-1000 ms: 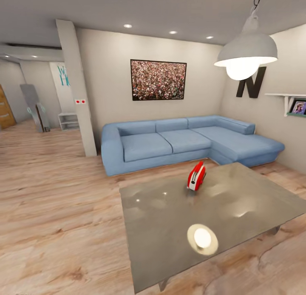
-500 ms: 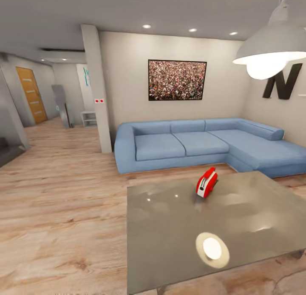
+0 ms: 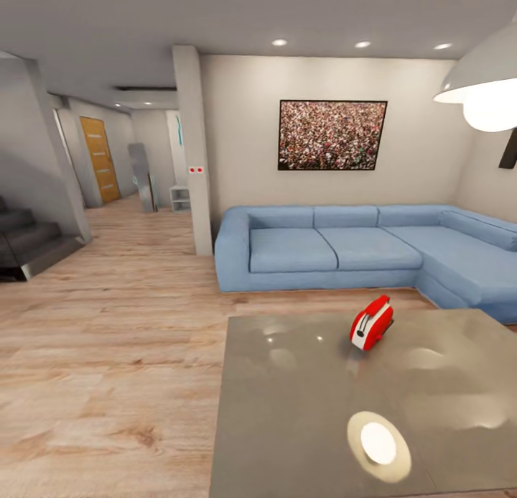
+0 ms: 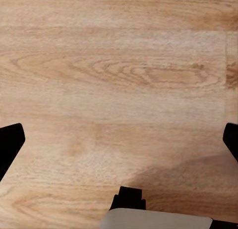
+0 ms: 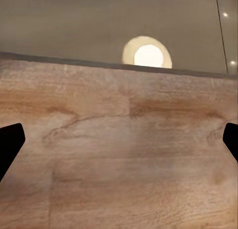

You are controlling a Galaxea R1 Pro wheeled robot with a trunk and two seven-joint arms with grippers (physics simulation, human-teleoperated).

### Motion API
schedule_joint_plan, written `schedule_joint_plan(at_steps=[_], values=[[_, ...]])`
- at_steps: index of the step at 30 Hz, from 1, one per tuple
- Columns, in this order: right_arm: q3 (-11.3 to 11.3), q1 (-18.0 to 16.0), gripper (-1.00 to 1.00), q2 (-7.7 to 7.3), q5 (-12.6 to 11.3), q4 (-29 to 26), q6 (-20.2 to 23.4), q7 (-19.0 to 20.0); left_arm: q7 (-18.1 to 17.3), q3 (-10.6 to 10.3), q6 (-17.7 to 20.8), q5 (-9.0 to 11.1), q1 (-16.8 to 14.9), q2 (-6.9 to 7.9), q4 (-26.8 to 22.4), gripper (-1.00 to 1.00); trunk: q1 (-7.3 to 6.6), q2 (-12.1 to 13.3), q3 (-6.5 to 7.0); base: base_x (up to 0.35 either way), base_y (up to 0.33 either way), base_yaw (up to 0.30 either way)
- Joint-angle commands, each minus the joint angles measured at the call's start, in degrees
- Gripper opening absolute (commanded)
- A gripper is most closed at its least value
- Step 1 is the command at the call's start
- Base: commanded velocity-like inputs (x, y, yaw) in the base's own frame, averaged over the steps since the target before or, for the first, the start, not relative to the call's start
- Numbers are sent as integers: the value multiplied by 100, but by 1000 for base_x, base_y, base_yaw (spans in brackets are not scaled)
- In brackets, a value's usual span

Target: Turn on the radio receiver that's on the table in the living room.

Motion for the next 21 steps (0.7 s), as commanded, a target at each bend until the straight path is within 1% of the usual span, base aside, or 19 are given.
schedule_joint_plan(at_steps=[1,8,11,17,21], values=[[-1,0,100,0,-1,0,0,0,-1,-1,-1,0,0,1,0,100,0,0,0,38,-41,60],[1,-3,100,0,1,-2,0,0,-1,0,-2,0,0,-8,0,100,0,0,0,10,-10,34],[-2,-2,100,0,-2,-1,0,0,-1,-2,-2,0,0,-13,0,100,0,0,0,1,-1,192],[-6,-1,100,0,-3,0,0,0,-1,-2,-2,0,0,-22,0,100,0,0,0,0,0,264],[-5,-3,100,0,2,0,0,0,-1,-5,-6,0,0,-21,0,100,0,0,0,0,0,115]])
